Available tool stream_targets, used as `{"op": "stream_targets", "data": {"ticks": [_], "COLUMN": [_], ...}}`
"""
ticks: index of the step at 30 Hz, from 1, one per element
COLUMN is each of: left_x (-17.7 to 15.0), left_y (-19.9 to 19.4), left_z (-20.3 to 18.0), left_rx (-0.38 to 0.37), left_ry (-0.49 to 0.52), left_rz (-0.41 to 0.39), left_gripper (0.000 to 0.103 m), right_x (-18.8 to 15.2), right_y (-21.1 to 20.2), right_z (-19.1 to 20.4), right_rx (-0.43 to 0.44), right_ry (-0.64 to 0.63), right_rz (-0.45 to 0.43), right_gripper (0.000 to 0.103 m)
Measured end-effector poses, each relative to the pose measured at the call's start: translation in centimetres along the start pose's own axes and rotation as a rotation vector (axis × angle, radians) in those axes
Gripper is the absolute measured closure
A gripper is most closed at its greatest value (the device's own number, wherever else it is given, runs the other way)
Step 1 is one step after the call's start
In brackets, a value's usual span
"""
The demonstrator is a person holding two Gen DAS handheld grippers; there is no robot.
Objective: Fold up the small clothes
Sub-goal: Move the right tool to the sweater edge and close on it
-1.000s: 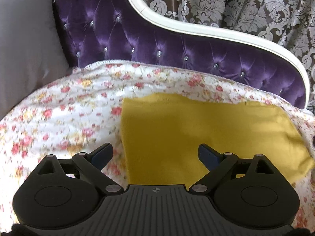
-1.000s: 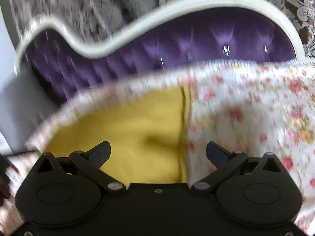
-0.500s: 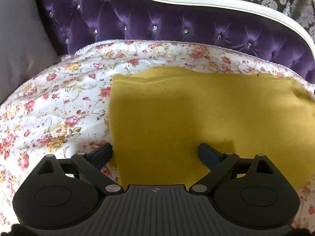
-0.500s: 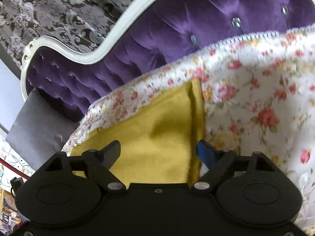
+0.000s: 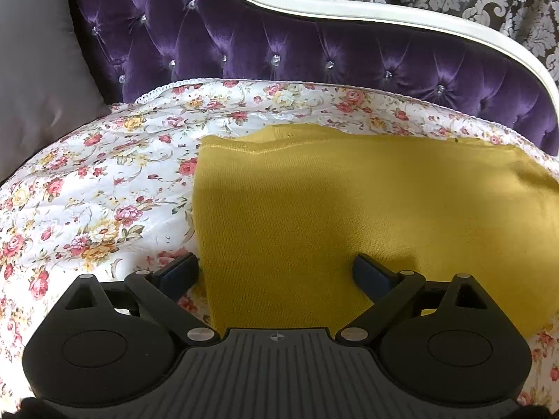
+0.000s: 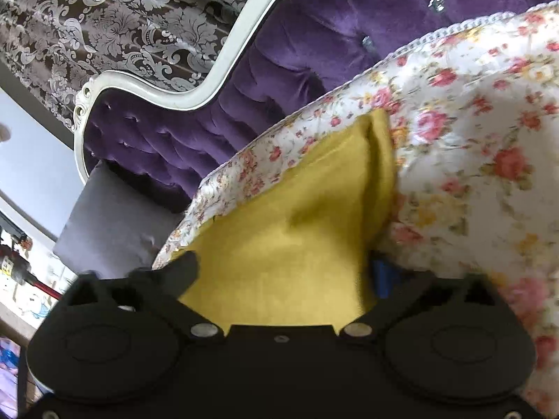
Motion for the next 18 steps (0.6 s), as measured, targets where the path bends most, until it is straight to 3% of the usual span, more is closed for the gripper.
{"op": "stream_targets", "data": {"ticks": [2, 5, 8, 9, 12, 18], "left_x": [-0.1, 0.0, 0.0, 0.0, 0.0, 0.6], "left_y": [0.0, 0.0, 0.0, 0.0, 0.0, -0.2], "left_z": [0.1, 0.1, 0.1, 0.1, 0.1, 0.4], "left_rx": [0.000, 0.000, 0.000, -0.001, -0.003, -0.035], "left_ry": [-0.001, -0.001, 0.000, 0.000, -0.001, -0.025], "left_rz": [0.000, -0.002, -0.001, -0.003, -0.003, 0.031], "left_gripper": [0.007, 0.007, 0.007, 0.007, 0.007, 0.009], "right_x": [0.2, 0.1, 0.0, 0.0, -0.1, -0.2], "right_y": [0.6, 1.2, 1.3, 1.1, 0.7, 0.4], "right_z": [0.4, 0.8, 0.7, 0.6, -0.5, 0.5], "right_rx": [-0.047, -0.050, -0.111, -0.128, -0.164, -0.224], "right_ry": [-0.009, -0.034, -0.073, -0.087, -0.054, -0.079], "right_rz": [-0.001, 0.007, -0.009, -0.011, 0.028, 0.003], "right_gripper": [0.000, 0.000, 0.015, 0.025, 0.079, 0.081]}}
Point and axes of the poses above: each gripper's, at about its wrist camera, not at the fingertips, and y roughly the way its jaws point, z to its left, x to its top, the point moved 6 cm from there along y, roughly the way its jaws point, and after that the axes turned 7 degrees about y, right-handed, at the moved point
